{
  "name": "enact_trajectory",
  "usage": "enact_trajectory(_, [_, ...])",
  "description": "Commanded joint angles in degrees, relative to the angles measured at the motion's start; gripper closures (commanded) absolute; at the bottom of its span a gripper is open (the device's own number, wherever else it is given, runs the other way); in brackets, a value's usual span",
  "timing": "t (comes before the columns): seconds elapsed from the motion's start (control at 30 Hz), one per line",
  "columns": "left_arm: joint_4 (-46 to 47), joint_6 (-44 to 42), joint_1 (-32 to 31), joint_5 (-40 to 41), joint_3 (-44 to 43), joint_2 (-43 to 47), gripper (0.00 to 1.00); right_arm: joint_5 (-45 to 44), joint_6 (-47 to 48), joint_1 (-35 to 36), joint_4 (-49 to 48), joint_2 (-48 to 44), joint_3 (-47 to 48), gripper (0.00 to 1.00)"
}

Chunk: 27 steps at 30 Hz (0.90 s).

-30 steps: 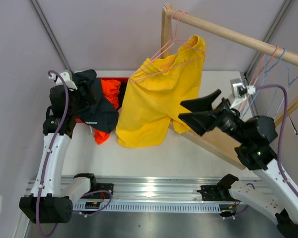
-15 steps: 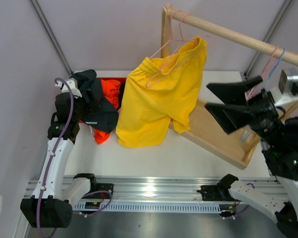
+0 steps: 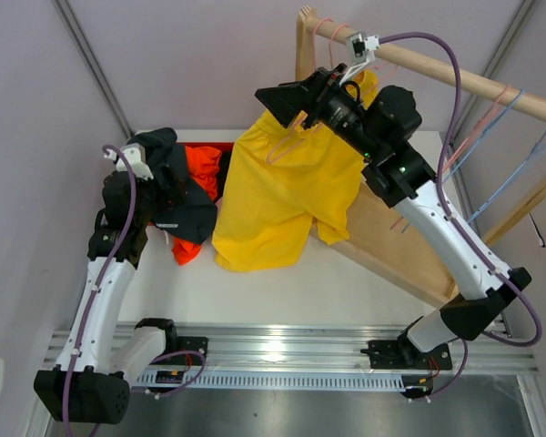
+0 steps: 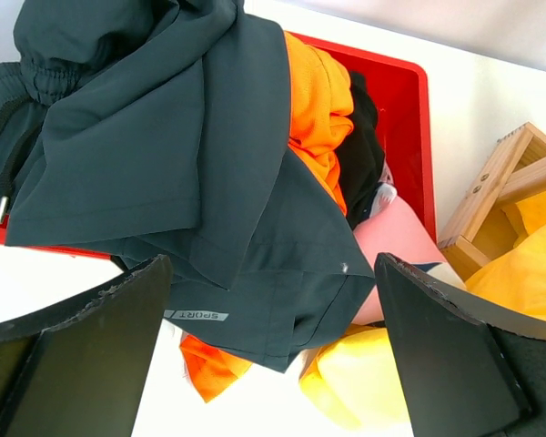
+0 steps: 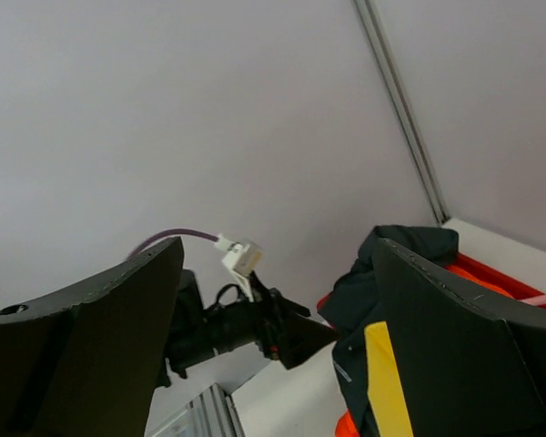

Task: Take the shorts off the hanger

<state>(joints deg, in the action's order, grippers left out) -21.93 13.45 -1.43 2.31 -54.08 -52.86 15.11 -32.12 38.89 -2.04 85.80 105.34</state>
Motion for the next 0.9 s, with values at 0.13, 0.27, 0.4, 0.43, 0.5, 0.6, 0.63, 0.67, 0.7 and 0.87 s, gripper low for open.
enact_trajectory(0.13, [1.98,-0.62,-1.12,-1.25,0.47,1.89,0.01,-10.89,2.76,0.13,-1.65,-3.35,-4.86,0.09])
enact_trajectory(0.27, [1.98,-0.45,-1.29,-1.78,0.38,2.15,0.01,-14.14,2.94,-0.22,-1.12,-3.97,-7.68,0.10])
enact_trajectory(0.4, [1.98,-0.27,-1.38,-1.87,0.56,2.59,0.01,-16.59,2.50,-0.66,-1.56,-4.06,-9.89,0.10])
enact_trajectory(0.43, [1.98,-0.36,-1.38,-1.87,0.65,2.59,0.01,-16.96,2.15,-1.10,-1.73,-3.97,-10.33,0.10])
enact_trajectory(0.5, [1.98,-0.36,-1.47,-1.87,0.65,2.85,0.01,-17.05,1.45,-1.71,-2.26,-3.27,-10.94,0.11])
enact_trajectory(0.6, [1.90,-0.36,-1.64,-1.87,0.65,2.94,0.01,-17.05,0.57,-2.94,-2.96,-1.87,-10.94,0.11])
enact_trajectory(0.63, [1.89,-0.27,-1.64,-1.87,0.82,3.03,0.01,-17.22,0.57,-3.12,-3.14,-1.52,-10.86,0.11])
enact_trajectory(0.67, [1.81,-0.27,-1.73,-1.87,0.82,3.03,0.01,-17.14,0.30,-3.47,-3.93,-1.08,-10.86,0.11])
enact_trajectory(0.7, [1.81,-0.27,-1.82,-1.87,0.91,3.11,0.01,-17.05,0.22,-3.74,-4.45,-0.20,-10.60,0.11])
enact_trajectory(0.87, [1.81,-0.09,-2.35,-1.87,0.91,3.38,0.01,-16.43,-0.13,-4.70,-4.38,4.28,-6.03,0.11])
